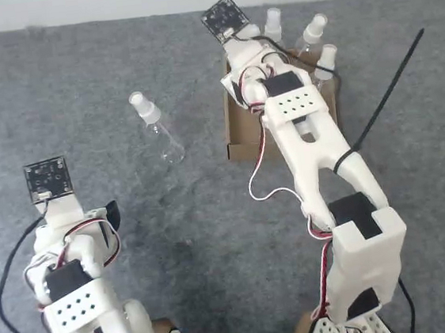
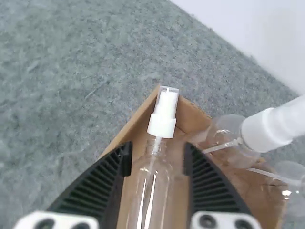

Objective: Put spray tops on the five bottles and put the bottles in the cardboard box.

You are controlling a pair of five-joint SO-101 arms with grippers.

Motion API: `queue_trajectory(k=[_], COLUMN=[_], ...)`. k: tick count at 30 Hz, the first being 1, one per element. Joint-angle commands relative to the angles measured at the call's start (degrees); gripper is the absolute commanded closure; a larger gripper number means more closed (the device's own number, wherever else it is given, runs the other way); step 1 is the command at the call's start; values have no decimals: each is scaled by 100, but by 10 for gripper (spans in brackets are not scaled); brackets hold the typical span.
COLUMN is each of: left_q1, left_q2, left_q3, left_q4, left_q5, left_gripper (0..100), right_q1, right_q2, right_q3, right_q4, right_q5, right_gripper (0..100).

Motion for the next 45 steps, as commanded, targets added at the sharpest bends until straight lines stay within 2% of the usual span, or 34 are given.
queue_trajectory(k=[1,6,11,45], left_q1=[35,35,35,35], left_q2=[-123,-123,-123,-123], left_q3=[-31,-31,-31,-31], left_q4=[-97,-97,-97,-97], left_q5=[-44,-44,-44,-44], left_gripper=[717,717,717,717], right_q1=[-13,-4,-4,189], right_q2=[163,708,1095,1657], right_q3=[-835,-1389,-1653,-1626], right_q4=[725,1200,1253,1490], right_q5=[360,457,466,466], right_gripper=[789,782,782,783])
